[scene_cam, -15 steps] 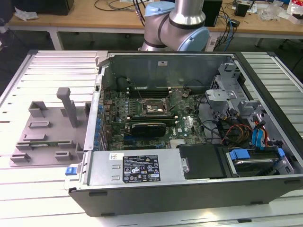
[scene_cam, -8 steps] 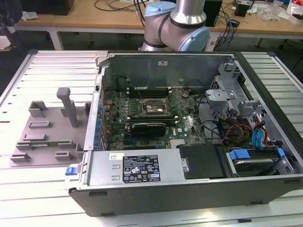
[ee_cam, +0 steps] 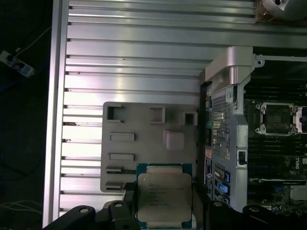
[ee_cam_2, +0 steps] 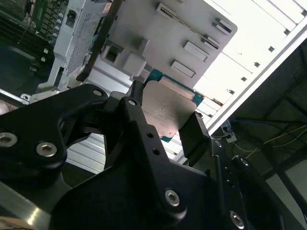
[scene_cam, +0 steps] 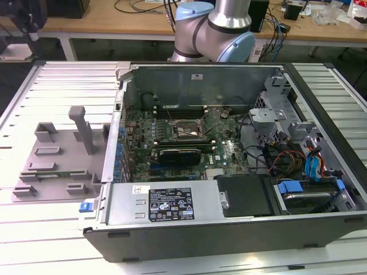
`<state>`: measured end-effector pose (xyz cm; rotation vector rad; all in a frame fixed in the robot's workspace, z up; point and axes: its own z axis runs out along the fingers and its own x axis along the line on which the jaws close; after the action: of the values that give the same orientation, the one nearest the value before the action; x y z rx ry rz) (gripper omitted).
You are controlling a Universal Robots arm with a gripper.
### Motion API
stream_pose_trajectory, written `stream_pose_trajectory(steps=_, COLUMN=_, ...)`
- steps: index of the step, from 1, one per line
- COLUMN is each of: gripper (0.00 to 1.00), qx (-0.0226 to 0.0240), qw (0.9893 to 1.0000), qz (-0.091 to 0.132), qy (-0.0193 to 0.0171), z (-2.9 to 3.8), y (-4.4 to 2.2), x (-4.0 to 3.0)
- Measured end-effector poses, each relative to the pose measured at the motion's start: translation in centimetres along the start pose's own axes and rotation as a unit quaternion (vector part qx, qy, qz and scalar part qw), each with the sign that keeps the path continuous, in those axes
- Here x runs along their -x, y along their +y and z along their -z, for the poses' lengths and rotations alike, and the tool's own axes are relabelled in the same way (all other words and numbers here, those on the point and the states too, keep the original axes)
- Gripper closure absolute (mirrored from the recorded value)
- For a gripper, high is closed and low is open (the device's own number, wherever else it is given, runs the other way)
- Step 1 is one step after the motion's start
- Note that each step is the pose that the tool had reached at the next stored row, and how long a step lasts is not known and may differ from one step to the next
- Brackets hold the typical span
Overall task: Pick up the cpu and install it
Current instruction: 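Pick up the cpu and move it towards the insertion slot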
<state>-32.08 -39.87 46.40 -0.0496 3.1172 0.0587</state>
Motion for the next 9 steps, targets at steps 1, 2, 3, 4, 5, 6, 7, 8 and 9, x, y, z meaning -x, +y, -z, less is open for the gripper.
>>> stream_pose_trajectory(steps=1, gripper=0.45, qx=0.0, qw=1.0, qz=0.0, qy=0.0, z=-0.02, y=-0.02, x=0.38)
stream_pose_trajectory(steps=2, gripper=0.45, qx=0.0, qw=1.0, qz=0.0, qy=0.0, z=-0.04, y=-0.03, x=0.84)
stream_pose_trajectory(steps=3, gripper=0.45, qx=0.0, qw=1.0, qz=0.0, qy=-0.0001, z=-0.05, y=-0.04, x=1.24)
stream_pose_trajectory(steps=4, gripper=0.45, qx=0.0, qw=1.0, qz=0.0, qy=0.0, z=-0.06, y=-0.05, x=1.65)
stream_pose_trajectory(steps=5, gripper=0.45, qx=0.0, qw=1.0, qz=0.0, qy=0.0, z=-0.08, y=-0.07, x=2.09)
stream_pose_trajectory(steps=6, gripper=0.45, qx=0.0, qw=1.0, qz=0.0, qy=0.0, z=-0.11, y=-0.09, x=2.68)
stream_pose_trajectory(steps=7, gripper=0.45, qx=0.0, qw=1.0, qz=0.0, qy=0.0, z=-0.13, y=-0.11, x=3.15)
stream_pose_trajectory(steps=8, gripper=0.45, qx=0.0, qw=1.0, qz=0.0, qy=0.0, z=-0.14, y=-0.12, x=3.45)
stream_pose_trajectory(steps=9, gripper=0.45, qx=0.0, qw=1.0, qz=0.0, qy=0.0, z=-0.15, y=-0.12, x=3.63)
